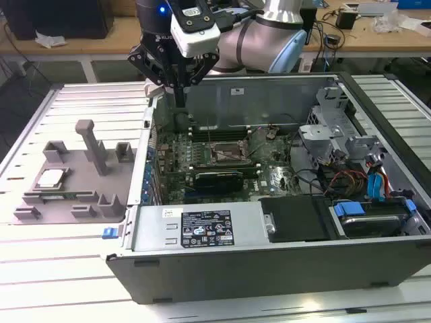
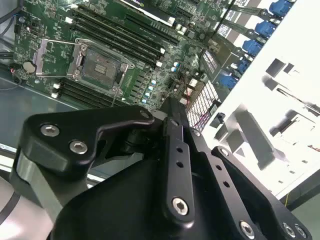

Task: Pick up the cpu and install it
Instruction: 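Reach for the cpu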

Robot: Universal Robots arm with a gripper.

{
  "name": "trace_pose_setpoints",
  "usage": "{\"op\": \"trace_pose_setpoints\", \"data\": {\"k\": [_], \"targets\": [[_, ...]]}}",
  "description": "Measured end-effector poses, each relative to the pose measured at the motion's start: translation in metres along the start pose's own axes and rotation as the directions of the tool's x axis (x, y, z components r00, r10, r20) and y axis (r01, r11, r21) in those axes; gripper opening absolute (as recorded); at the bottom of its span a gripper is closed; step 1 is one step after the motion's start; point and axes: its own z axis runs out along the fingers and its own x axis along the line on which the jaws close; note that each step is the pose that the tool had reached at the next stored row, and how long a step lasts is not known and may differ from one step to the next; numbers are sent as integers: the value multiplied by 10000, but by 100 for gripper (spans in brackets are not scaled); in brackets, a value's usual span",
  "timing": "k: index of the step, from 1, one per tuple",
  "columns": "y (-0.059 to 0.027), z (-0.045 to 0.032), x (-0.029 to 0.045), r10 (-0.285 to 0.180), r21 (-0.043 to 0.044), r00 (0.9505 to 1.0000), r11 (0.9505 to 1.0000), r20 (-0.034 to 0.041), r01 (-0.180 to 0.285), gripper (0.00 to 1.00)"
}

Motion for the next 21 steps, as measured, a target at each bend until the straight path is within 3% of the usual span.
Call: {"op": "trace_pose_setpoints", "data": {"k": [9, 21], "targets": [[0, 0, 2, 0, 1, 10000, 10000, 0, 0, 11], [-6, -2, 76, 0, 0, 10000, 10000, 0, 0, 11]]}}
